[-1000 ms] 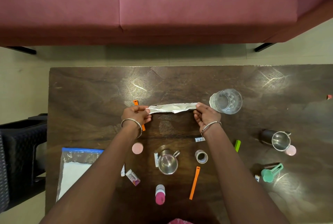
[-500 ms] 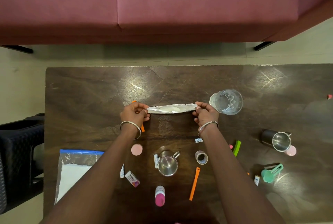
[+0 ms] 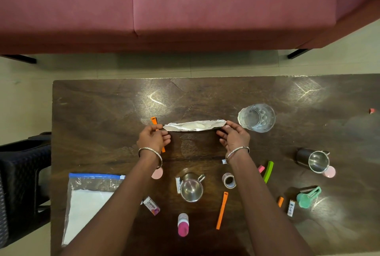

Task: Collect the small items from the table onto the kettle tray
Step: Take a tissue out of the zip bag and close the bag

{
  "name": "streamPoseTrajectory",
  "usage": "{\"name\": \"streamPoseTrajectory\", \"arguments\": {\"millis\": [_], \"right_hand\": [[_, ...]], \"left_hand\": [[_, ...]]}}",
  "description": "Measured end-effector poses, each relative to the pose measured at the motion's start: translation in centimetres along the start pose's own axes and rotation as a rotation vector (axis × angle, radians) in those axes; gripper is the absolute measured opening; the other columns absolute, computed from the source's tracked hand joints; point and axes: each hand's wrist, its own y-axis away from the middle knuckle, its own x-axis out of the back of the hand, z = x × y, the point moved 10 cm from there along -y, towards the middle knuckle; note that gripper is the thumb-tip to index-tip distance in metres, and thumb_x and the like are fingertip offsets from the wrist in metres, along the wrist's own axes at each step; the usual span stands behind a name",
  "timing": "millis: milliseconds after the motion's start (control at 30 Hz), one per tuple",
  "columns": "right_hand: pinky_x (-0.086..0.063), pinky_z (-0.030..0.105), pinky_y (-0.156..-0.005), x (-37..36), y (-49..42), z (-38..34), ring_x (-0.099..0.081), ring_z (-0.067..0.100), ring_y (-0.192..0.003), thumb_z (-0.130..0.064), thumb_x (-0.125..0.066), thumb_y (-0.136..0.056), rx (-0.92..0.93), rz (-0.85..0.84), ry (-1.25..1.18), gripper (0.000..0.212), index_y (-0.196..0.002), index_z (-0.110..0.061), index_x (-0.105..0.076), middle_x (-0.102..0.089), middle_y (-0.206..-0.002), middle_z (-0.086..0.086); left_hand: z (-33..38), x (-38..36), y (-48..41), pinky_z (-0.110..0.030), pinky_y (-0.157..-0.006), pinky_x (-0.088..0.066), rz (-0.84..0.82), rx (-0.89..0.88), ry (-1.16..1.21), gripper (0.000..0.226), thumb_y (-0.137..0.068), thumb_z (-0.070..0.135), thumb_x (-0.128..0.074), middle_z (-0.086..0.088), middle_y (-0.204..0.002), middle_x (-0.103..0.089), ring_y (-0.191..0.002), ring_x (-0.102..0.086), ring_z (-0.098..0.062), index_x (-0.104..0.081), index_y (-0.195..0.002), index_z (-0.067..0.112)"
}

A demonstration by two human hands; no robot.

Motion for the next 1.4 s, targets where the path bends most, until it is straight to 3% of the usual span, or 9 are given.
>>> {"name": "streamPoseTrajectory", "arguments": {"millis": [133, 367, 600, 800, 967, 1100, 1167, 1300, 1400], "right_hand": [[-0.052, 0.021, -0.053, -0.2, 0.0, 0.4, -0.071, 0.016, -0.073, -0.004, -0.057, -0.094, 0.010, 0.001, -0.051, 0.018, -0.110, -0.008, -0.065, -0.073, -0.098, 0.011], [-0.059, 0.031, -0.075, -0.8, 0.3, 0.2, -0.070, 0.023, -0.076, 0.006, -0.055, -0.094, -0.007, -0.034, -0.177, 0.023, -0.116, 0.004, -0.060, -0.068, -0.103, 0.021], [-0.058, 0.020, -0.052, 0.6, 2.7, 1.2, -0.066, 0.022, -0.069, 0.010, -0.054, -0.091, -0.032, 0.010, -0.179, 0.023, -0.112, 0.002, -0.058, -0.063, -0.083, 0.014], [-0.054, 0.018, -0.047, 3.1, 7.4, 3.3, -0.065, 0.014, -0.055, 0.007, -0.055, -0.090, 0.012, -0.003, -0.069, 0.013, -0.092, -0.003, -0.063, -0.065, -0.076, 0.012], [-0.048, 0.016, -0.044, 5.8, 13.6, 4.4, -0.059, 0.005, -0.045, 0.004, -0.051, -0.092, 0.173, -0.063, 0.166, 0.014, -0.093, -0.003, -0.063, -0.063, -0.069, 0.007], [-0.047, 0.018, -0.050, 8.1, 18.1, 6.6, -0.060, 0.013, -0.056, 0.004, -0.051, -0.092, 0.292, -0.118, 0.402, 0.016, -0.091, -0.003, -0.065, -0.066, -0.074, 0.010], [-0.048, 0.017, -0.051, 9.1, 19.5, 8.0, -0.061, 0.016, -0.058, 0.003, -0.053, -0.091, 0.331, -0.144, 0.512, 0.016, -0.092, -0.004, -0.067, -0.068, -0.074, 0.011], [-0.051, 0.018, -0.057, 11.7, 20.5, 10.6, -0.064, 0.015, -0.058, 0.003, -0.054, -0.090, 0.332, -0.177, 0.614, 0.017, -0.090, -0.007, -0.069, -0.071, -0.074, 0.010], [-0.051, 0.015, -0.056, 13.9, 20.0, 11.5, -0.065, 0.008, -0.056, 0.001, -0.057, -0.089, 0.325, -0.175, 0.636, 0.018, -0.087, -0.011, -0.070, -0.072, -0.074, 0.006]], "left_hand": [[-0.5, -0.6, 0.6, -0.025, -0.059, -0.060, -0.042, 0.054, 0.076, 0.024, -0.092, -0.012, -0.045, -0.021, -0.093, -0.065, -0.074, -0.068, -0.025, -0.060, -0.102, 0.003], [-0.1, -0.8, 0.7, -0.024, -0.058, -0.059, -0.086, 0.068, 0.106, 0.028, -0.094, -0.012, -0.040, -0.022, -0.100, -0.065, -0.082, -0.068, -0.027, -0.054, -0.116, 0.000], [-1.0, 1.9, 2.0, -0.023, -0.053, -0.057, -0.084, 0.064, 0.025, 0.020, -0.092, -0.011, -0.045, -0.016, -0.081, -0.064, -0.064, -0.064, -0.021, -0.056, -0.097, 0.005], [-3.9, 4.7, 5.3, -0.026, -0.051, -0.055, -0.151, 0.004, -0.136, 0.022, -0.093, -0.009, -0.042, -0.014, -0.073, -0.062, -0.059, -0.060, -0.020, -0.060, -0.089, 0.005], [-5.3, 7.3, 10.3, -0.027, -0.058, -0.052, -0.228, -0.152, -0.316, 0.024, -0.092, -0.001, -0.048, -0.010, -0.076, -0.068, -0.061, -0.064, -0.016, -0.063, -0.084, 0.015], [-6.3, 8.4, 14.1, -0.037, -0.069, -0.057, -0.282, -0.270, -0.474, 0.027, -0.091, 0.002, -0.047, -0.007, -0.076, -0.070, -0.068, -0.067, -0.020, -0.063, -0.081, 0.021], [-6.9, 8.5, 15.6, -0.039, -0.074, -0.055, -0.316, -0.309, -0.575, 0.022, -0.090, 0.005, -0.050, -0.006, -0.079, -0.071, -0.075, -0.068, -0.024, -0.065, -0.084, 0.020], [-6.4, 7.8, 17.7, -0.026, -0.071, -0.049, -0.271, -0.534, -0.830, 0.008, -0.085, 0.016, -0.060, 0.002, -0.086, -0.070, -0.073, -0.060, -0.010, -0.065, -0.091, 0.019], [-6.4, 5.9, 18.3, -0.031, -0.081, -0.048, -0.279, -0.643, -0.951, 0.026, -0.082, 0.023, -0.067, -0.001, -0.101, -0.068, -0.094, -0.061, -0.020, -0.059, -0.106, 0.016]]}}
